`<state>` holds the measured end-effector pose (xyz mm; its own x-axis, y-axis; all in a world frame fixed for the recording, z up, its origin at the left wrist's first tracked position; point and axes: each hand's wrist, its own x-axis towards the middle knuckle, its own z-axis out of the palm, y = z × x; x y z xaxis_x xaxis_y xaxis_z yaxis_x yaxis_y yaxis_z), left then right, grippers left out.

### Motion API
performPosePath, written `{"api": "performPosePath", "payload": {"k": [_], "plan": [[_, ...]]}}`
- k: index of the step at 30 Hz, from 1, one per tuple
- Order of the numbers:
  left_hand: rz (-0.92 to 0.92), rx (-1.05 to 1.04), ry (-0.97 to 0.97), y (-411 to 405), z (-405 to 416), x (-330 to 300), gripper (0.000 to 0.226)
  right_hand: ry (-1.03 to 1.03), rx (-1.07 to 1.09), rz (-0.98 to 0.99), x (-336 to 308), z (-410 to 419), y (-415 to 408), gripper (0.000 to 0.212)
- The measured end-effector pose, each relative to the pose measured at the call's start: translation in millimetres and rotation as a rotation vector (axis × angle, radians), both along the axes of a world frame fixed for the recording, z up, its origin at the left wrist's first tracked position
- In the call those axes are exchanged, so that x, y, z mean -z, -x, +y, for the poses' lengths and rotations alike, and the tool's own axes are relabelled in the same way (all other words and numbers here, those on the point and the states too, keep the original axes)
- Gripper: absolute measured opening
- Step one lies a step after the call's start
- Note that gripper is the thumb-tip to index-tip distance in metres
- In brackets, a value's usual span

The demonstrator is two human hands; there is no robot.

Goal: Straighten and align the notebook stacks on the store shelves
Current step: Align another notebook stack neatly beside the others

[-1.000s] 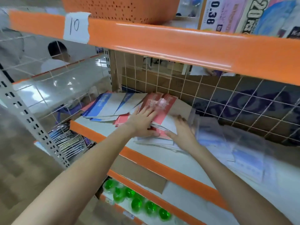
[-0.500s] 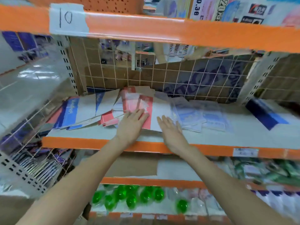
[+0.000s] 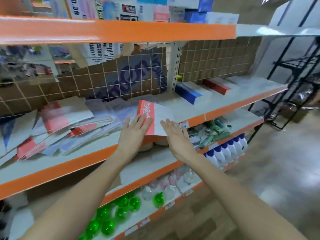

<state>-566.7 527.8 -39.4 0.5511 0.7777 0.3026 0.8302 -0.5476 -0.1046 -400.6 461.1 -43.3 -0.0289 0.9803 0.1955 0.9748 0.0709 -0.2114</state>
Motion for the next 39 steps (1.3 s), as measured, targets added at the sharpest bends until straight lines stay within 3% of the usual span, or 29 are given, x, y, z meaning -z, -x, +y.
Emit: {"api": "performPosePath", "payload": {"k": [8,20,23,33,39], "plan": [[0.01,0.179,-0.049,-154.2,-15.4,-7.3,0.063,-0.04,0.165,-0.003,5.0,-32.0,-145.9,0.082],[-0.18,0.293,-0.1,-372.9,-37.7,-2.4,0.053,-0.035,0.241,-0.149,-2.5,-54.8,-362.8,0.068],[-0.187,0.314,-0.092,-411.8,-29.7,-2.2,0.061,-0.016,0.27,-0.146,-2.4,-48.9,-399.5,0.068],[-0.084,0.238,-0.039,-541.9,66.9,3.6,0.076,0.026,0.274,-0.082,2.1,44.2,-523.7,0.066],[-0.17,0.159,-0.049,-601.5,148.8,-0.6,0.073,0.05,0.152,-0.117,-11.6,140.1,-592.2,0.08]]}}
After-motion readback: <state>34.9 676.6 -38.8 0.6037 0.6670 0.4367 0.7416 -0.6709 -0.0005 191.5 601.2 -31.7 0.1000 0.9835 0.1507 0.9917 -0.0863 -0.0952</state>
